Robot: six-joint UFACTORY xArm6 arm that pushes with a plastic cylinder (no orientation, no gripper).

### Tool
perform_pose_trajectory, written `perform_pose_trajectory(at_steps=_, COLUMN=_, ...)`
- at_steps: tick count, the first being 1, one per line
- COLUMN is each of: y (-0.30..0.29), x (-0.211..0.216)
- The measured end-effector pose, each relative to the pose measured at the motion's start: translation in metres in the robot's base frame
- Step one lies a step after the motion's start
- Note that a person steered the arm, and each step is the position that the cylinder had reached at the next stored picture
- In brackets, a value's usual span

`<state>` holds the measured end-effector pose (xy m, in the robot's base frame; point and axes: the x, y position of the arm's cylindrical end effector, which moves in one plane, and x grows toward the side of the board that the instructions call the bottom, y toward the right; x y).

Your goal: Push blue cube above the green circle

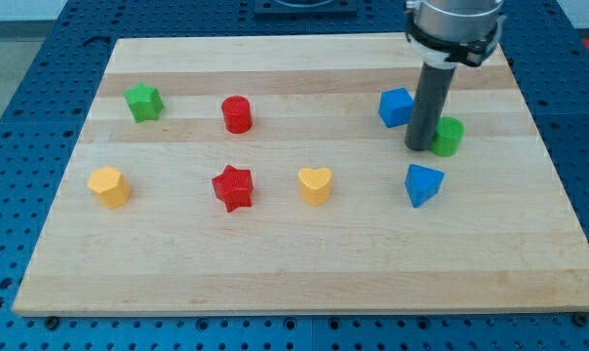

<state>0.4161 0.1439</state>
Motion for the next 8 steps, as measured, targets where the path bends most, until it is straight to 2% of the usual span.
perform_pose_trajectory(at_steps=1, y=-0.014, x=-0.004)
perform_pose_trajectory(at_steps=2, y=-0.054, x=-0.016)
perform_pose_trajectory(at_steps=3, y=-0.061, x=-0.041)
perform_pose_trajectory(at_steps=4, y=-0.044, x=-0.073)
perform_pose_trajectory(at_steps=6, y=-0.039, x=-0.082)
perform_pose_trajectory(at_steps=8, y=-0.003, x=-0.082)
